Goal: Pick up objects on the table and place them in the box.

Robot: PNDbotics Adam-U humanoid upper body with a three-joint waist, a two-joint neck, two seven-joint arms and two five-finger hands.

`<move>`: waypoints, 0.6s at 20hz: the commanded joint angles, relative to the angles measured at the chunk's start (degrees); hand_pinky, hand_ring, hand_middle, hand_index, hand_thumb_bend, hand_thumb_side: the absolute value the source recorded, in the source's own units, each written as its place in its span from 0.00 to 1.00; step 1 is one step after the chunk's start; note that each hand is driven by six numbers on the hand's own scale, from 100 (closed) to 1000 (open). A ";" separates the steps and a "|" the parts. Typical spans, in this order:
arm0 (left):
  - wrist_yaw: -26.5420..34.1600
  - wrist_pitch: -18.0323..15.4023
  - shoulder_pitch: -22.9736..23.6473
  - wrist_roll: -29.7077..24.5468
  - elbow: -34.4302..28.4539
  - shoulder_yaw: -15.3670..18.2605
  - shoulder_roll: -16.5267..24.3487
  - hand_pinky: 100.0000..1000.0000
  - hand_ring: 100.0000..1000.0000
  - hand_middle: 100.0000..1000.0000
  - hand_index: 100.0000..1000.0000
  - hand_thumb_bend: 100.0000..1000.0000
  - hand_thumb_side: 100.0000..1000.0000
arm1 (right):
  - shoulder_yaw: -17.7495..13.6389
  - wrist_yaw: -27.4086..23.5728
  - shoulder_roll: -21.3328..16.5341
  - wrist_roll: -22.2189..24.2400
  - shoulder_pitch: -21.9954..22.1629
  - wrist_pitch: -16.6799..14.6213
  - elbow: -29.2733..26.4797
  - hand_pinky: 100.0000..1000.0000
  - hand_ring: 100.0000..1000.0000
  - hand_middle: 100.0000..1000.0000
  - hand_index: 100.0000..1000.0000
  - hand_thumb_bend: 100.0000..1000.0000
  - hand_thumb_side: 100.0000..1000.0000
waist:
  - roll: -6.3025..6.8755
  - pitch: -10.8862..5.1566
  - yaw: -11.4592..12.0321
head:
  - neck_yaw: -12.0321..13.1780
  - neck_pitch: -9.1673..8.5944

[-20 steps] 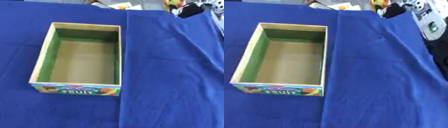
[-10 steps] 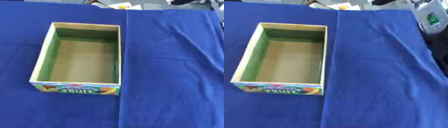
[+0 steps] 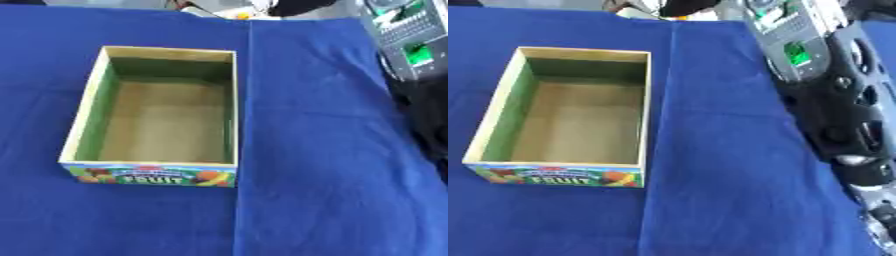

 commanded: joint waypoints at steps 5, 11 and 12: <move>1.56 -1.06 -0.61 2.62 -0.98 0.30 0.58 0.54 0.79 0.82 0.80 0.00 1.00 | 2.71 6.90 7.49 1.92 0.35 -0.43 0.08 0.68 0.54 0.31 0.41 0.00 0.11 | 0.17 -2.04 0.52 | -1.01 0.58; 2.15 -1.88 -0.72 4.57 -0.98 0.09 0.60 0.54 0.79 0.82 0.79 0.00 1.00 | 5.09 11.01 11.69 2.15 2.20 -0.86 4.70 0.67 0.53 0.31 0.41 0.00 0.11 | 0.10 -2.11 0.88 | -1.41 0.54; 2.19 -1.98 -0.74 4.76 -0.98 0.09 0.59 0.54 0.79 0.82 0.79 0.00 1.00 | 5.34 11.35 12.11 2.11 2.54 -0.85 5.44 0.67 0.53 0.31 0.41 0.00 0.11 | 0.10 -2.08 0.91 | -1.43 0.52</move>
